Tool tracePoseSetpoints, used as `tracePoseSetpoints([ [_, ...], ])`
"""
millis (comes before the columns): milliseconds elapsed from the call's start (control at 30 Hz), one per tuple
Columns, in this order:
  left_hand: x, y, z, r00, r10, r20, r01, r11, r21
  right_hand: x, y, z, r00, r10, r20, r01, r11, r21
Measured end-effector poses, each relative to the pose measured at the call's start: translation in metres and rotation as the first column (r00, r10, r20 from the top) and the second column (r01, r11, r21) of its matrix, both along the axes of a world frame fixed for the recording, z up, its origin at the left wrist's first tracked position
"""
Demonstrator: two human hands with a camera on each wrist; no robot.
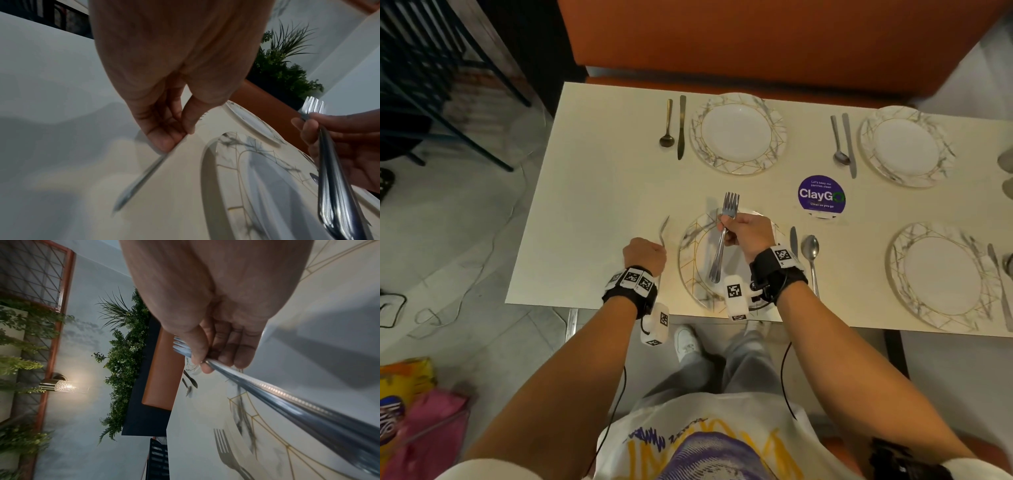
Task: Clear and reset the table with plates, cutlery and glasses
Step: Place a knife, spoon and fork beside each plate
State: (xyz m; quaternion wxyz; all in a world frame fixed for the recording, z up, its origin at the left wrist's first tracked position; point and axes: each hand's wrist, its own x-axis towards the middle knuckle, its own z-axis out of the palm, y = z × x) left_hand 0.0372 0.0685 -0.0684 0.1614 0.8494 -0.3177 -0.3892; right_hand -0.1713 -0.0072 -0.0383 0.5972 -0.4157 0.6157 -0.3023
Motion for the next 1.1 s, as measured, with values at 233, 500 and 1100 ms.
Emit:
tracePoseSetpoints([
  [233, 0.002, -0.009, 0.004, 0.999, -0.032, 0.002, 0.032, 0.998, 0.050, -0.004, -0.002, -0.001, 1.000, -0.008, 0.006, 0.008, 1.000, -0.004],
  [500, 0.007, -0.004, 0.008, 0.997, -0.070, 0.042, 0.065, 0.992, 0.108, -0.005, -0.003, -0.007, 1.000, -0.010, 0.007, 0.010, 1.000, -0.001],
  [1100, -0.003, -0.003, 0.005, 0.979, -0.162, 0.125, 0.159, 0.987, 0.033, -0.014, -0.001, -0.005, 1.000, -0.007, -0.006, 0.007, 1.000, -0.010],
])
